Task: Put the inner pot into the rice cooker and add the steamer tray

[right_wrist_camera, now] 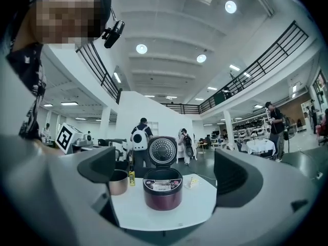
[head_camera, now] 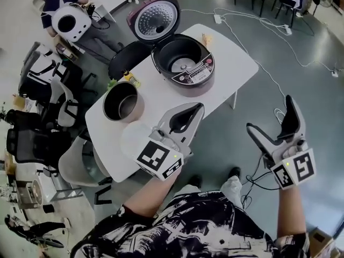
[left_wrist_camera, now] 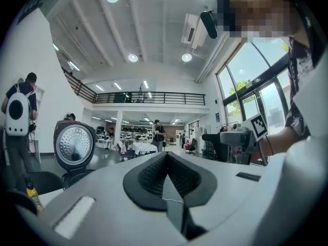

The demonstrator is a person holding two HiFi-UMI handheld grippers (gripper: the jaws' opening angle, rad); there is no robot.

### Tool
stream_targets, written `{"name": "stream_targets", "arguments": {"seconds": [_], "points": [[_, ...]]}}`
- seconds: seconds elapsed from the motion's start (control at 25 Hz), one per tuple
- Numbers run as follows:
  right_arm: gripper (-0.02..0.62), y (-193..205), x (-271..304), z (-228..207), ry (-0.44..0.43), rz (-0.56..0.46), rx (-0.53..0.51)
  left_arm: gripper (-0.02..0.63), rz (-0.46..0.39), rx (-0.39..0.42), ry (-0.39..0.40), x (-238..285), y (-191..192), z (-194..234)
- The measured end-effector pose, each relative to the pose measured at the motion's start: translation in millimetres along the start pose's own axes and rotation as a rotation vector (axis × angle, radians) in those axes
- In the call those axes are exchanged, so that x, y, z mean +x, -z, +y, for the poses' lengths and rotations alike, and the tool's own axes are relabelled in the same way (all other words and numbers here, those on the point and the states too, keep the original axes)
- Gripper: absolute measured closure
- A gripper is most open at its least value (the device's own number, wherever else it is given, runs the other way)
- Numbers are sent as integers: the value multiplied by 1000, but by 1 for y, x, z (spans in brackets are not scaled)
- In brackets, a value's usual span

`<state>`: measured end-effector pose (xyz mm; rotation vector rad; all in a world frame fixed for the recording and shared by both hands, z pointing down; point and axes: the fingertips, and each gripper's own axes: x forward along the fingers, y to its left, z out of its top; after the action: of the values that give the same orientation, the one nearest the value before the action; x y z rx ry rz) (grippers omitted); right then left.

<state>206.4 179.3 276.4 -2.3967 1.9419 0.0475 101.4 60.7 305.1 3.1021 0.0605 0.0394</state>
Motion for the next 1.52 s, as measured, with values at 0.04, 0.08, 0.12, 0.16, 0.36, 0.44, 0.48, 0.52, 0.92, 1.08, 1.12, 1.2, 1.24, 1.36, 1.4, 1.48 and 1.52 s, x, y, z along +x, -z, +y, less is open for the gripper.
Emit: {"name": "stream_targets", "arguments": {"seconds": [0.04, 0.08, 0.12, 0.16, 0.36, 0.44, 0.48, 0.52, 0.92, 1.08, 1.12, 1.2, 1.24, 1.36, 1.4, 1.48, 1.52], "points": [[44, -1, 2, -13, -26, 0, 0, 601, -1, 3, -24, 12, -2, -2], [44, -3, 2, -27, -53, 1, -1, 601, -3, 4, -49, 25, -4, -5], [44, -4, 2, -41, -79, 4, -3, 601, -8, 4, -74, 37, -7, -10], [44, -6, 1, -54, -107, 7, -7, 601, -14, 5, -100, 47, -10, -15], [44, -12, 10, -92, -232, 17, -12, 601, -19, 0, -229, 71, -17, -26], [44, -12, 21, -99, -276, 13, -2, 601, -1, -2, -270, 73, -13, -23], [44, -11, 28, -100, -298, 11, 5, 601, 7, -3, -292, 73, -11, -20], [44, -9, 37, -99, -319, 9, 12, 601, 12, -3, -316, 70, -10, -15], [44, 11, 152, -55, -534, 26, -16, 601, -30, -21, -480, 50, 3, 87], [45, 12, 200, -35, -619, 38, -46, 601, -44, -40, -522, 44, 8, 133], [46, 11, 211, -32, -636, 37, -54, 601, -48, -44, -533, 42, 8, 145], [45, 10, 231, -25, -664, 35, -62, 601, -55, -45, -554, 39, 7, 165], [46, 10, 239, -22, -676, 35, -64, 601, -57, -45, -564, 37, 7, 173], [45, 15, 256, -11, -720, 46, -63, 601, -60, -48, -599, 30, 5, 191], [45, 16, 261, -7, -740, 48, -63, 601, -59, -47, -615, 26, 4, 195], [46, 15, 270, 0, -775, 43, -59, 601, -55, -40, -654, 18, 2, 203], [46, 14, 275, 2, -791, 39, -55, 601, -53, -36, -675, 14, 0, 207]]}}
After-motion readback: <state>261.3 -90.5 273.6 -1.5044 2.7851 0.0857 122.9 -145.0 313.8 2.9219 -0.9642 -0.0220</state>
